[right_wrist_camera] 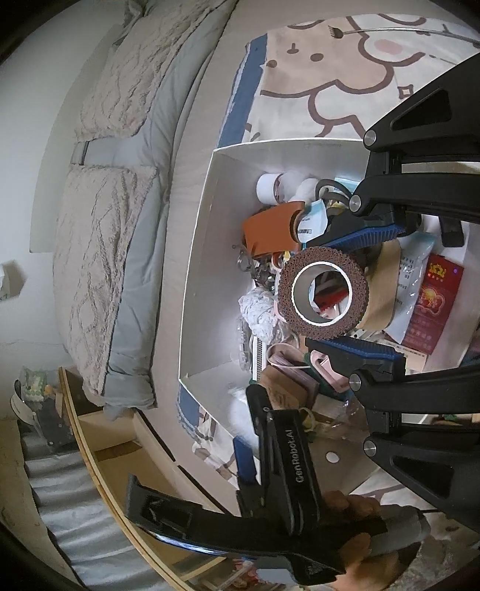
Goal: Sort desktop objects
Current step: 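Carry the clear case over the white box while the right tool carries the tape roll there, then lower the clear case into the white box and open the left gripper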
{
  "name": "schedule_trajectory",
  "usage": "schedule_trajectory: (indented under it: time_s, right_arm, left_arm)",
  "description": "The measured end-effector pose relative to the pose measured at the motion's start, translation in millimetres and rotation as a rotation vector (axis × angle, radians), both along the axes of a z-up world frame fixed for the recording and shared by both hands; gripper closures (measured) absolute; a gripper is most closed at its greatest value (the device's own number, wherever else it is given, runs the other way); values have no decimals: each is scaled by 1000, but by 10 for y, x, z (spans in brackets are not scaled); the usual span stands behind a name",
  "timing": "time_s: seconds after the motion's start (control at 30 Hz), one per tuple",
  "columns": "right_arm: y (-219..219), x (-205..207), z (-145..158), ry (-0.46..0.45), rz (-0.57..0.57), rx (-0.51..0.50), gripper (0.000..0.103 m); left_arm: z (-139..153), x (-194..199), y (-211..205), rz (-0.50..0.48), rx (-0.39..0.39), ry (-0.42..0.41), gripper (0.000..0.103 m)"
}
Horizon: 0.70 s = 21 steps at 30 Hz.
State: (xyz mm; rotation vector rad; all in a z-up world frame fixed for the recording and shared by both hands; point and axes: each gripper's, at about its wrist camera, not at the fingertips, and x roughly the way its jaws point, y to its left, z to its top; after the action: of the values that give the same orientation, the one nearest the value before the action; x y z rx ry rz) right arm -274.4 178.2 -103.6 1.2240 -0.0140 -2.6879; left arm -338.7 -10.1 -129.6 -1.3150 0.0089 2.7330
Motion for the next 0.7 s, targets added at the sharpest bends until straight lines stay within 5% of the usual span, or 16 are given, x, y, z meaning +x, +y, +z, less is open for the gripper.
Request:
schedule_trajectory:
  time_s: [0.7]
  right_arm:
    - [-220,-203,-70,-47,-25,-42,59]
  left_arm:
    - [282,303,-280,-26,63,136,16]
